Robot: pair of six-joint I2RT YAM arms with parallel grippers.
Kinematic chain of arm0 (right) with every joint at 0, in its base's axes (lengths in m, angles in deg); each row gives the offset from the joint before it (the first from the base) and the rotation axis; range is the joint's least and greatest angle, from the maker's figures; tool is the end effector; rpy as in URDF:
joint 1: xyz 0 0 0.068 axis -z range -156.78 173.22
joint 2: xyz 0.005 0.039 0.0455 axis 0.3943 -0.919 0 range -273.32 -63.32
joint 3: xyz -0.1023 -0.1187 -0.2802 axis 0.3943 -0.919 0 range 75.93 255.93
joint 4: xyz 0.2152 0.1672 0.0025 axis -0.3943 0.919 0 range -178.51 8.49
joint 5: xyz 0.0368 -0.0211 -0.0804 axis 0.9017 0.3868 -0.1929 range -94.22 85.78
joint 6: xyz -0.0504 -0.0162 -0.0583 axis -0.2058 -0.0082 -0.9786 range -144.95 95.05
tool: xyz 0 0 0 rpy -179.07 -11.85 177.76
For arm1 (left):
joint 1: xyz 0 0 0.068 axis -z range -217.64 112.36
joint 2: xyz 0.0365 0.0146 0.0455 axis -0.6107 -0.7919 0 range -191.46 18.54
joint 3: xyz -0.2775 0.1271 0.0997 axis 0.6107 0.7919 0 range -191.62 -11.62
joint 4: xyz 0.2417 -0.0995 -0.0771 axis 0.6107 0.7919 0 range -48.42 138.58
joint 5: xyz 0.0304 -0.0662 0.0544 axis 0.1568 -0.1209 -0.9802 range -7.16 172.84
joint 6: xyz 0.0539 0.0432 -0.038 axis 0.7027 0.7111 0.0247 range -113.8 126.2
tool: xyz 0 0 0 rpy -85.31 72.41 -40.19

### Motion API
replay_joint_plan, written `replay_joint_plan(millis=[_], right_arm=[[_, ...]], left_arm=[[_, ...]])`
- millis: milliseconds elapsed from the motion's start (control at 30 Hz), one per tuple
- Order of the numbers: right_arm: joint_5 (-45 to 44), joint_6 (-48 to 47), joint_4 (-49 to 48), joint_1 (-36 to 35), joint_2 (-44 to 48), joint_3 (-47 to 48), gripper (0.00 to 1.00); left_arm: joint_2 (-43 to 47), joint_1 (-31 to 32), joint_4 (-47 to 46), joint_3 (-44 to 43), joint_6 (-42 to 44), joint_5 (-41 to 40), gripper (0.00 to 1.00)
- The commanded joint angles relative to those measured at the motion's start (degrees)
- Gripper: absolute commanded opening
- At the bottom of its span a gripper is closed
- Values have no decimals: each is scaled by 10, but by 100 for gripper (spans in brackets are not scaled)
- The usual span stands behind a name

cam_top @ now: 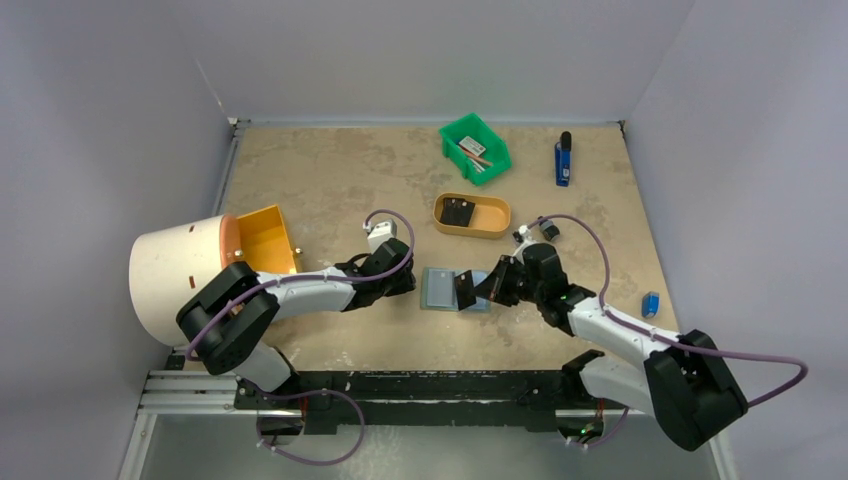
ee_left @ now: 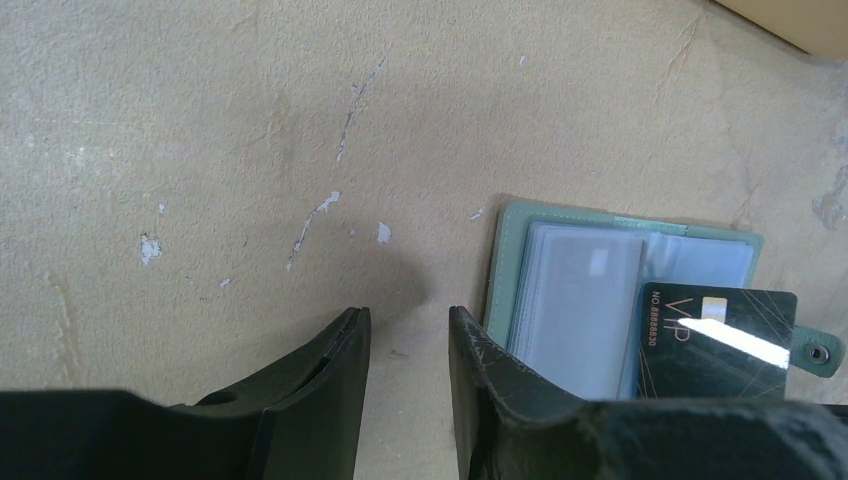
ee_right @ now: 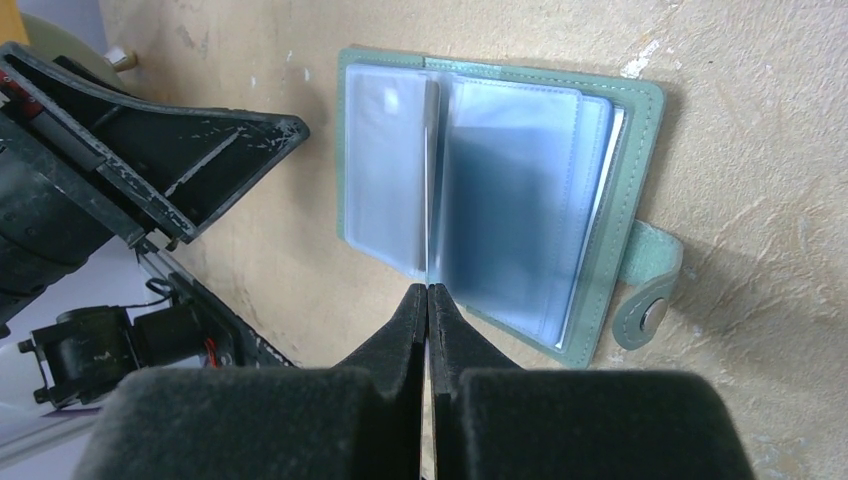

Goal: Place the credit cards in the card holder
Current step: Insert the credit card into the card holder.

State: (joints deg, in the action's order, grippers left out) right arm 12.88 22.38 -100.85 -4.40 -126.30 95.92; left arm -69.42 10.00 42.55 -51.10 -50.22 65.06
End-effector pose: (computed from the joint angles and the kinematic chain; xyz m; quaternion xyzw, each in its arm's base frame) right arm 0.1906 0.1222 0.1911 0.0745 0.8591 0.4004 0.3099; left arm 0.2268 -0.2181 0.1693 -0.1243 0.9199 -0.1807 0.3249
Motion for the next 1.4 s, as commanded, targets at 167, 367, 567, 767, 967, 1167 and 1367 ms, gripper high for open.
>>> replay_joint_plan(millis=[167,367,567,767,967,1167,1367], right_arm=[[14,-1,-36,2,-22,-1,0],[26,-2,-55,3,-38,0,0],[29,7,-71,2,-51,-4,0],[27,26,-108,2,-63,-9,0],[19,44,-146,2,-88,-17,0],[3,59,-162,2,-97,-29,0],[-14,76,-169,2,-97,-42,0]], left_arm=[[4,-3,-18,-8,-5,0,34],[3,-2,-21,-5,-7,4,34],[2,-2,-25,-2,-9,9,33],[2,-2,-32,5,-13,15,32],[2,-1,-47,15,-19,26,30],[0,-1,-61,24,-25,38,27],[-3,1,-71,29,-26,46,24]])
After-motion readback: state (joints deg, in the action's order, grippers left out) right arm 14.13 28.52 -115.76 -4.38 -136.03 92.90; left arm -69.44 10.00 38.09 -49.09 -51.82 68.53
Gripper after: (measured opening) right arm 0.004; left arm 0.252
